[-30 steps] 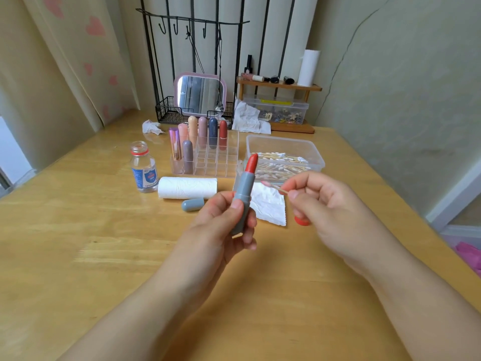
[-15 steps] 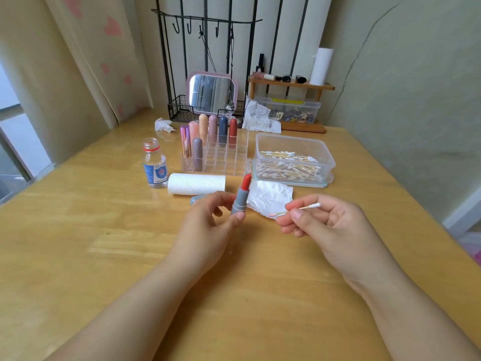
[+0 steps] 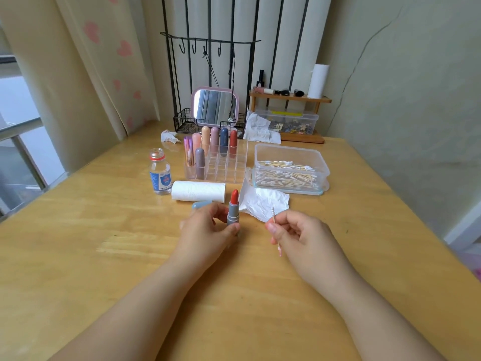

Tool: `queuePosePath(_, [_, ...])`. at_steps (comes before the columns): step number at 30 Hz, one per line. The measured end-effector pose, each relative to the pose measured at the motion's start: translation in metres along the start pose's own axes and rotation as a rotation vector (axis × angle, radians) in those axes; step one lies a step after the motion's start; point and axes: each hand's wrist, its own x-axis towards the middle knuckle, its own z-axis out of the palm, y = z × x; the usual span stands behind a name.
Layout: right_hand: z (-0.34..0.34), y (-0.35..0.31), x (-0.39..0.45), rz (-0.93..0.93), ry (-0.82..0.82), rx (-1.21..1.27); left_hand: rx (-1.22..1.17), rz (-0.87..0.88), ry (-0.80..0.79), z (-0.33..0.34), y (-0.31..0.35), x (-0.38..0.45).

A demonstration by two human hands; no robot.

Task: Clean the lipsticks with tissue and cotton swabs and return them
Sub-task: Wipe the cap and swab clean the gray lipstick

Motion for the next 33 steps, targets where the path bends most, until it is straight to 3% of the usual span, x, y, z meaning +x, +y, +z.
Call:
queuePosePath(6, [-0.001, -0.004, -0.001, -0.019, 0.034, 0.03, 0.031, -0.003, 0.12, -0.001, 0.005, -0.003])
queuePosePath(10, [-0.004, -0.003, 0.0, -0.046, 0.051, 0.072, -0.239, 0.002, 0.529, -0.023, 0.017, -0.001])
queuePosePath(13, [-0.004, -0.001, 0.001, -0.039, 0.025, 0.129, -0.213, -0.176, 0.691, -0.05, 0.005, 0.027])
queuePosePath(16, [-0.002, -0.003, 0.002, -0.012, 0.014, 0.178, -0.142, -0.319, 0.502, -0.071, -0.027, 0.061])
queuePosePath(21, [-0.001, -0.003, 0.005, 0.109, 0.017, 0.246, -0.159, -0.348, 0.266, -0.077, -0.053, 0.081])
queuePosePath(30, [0.005, -0.015, 0.001, 0.104, -0.106, 0.276, -0.226, -0.345, 0.298, -0.071, -0.06, 0.089])
queuePosePath(33, [0.007, -0.018, 0.0, 0.088, -0.122, 0.296, -0.243, -0.236, 0.351, -0.076, -0.058, 0.082])
